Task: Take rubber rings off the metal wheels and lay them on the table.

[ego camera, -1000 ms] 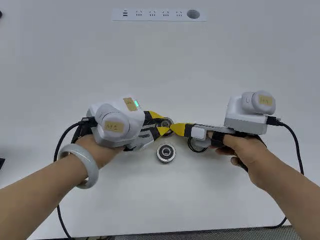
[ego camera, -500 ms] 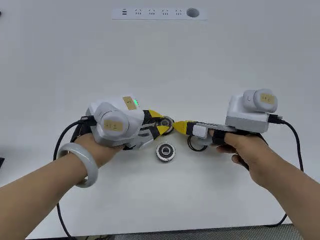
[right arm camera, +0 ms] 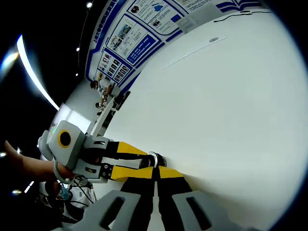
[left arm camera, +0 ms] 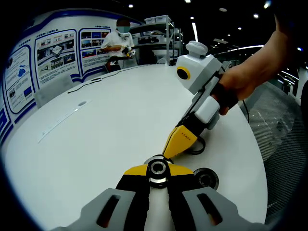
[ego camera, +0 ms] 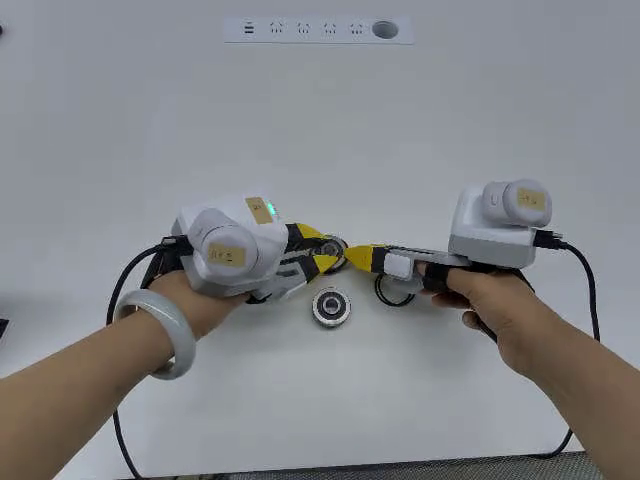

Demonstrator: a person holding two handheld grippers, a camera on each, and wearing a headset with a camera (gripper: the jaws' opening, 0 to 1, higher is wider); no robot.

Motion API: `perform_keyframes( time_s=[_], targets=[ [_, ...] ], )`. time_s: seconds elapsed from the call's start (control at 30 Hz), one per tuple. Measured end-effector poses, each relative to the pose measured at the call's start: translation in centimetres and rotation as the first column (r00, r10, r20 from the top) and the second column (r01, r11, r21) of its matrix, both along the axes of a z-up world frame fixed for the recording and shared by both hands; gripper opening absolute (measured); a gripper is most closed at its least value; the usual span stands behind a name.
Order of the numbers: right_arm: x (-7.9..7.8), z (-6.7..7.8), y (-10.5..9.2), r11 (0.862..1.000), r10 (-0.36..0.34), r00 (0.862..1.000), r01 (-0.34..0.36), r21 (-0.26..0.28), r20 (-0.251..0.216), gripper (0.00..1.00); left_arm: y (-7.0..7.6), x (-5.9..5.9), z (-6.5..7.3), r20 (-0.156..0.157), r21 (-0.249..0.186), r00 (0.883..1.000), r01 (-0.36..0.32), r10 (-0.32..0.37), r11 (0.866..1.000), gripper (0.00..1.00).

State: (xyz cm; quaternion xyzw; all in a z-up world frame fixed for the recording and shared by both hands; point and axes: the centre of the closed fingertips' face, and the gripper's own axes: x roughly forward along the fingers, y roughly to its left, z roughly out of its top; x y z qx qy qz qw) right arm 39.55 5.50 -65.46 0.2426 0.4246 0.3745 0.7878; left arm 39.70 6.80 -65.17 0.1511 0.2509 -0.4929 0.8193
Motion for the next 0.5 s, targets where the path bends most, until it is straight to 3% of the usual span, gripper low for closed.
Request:
perform_keyframes(
  time_s=[0.5],
  targets=[
    [0.00,0.40,0.16,1.000,-0.013,1.000,0.013,0.008,0.003,0.01,0.00,0.00,-0.02,0.001,0.006,1.000,0.004,-0.004,1.000,0.13]
  ],
)
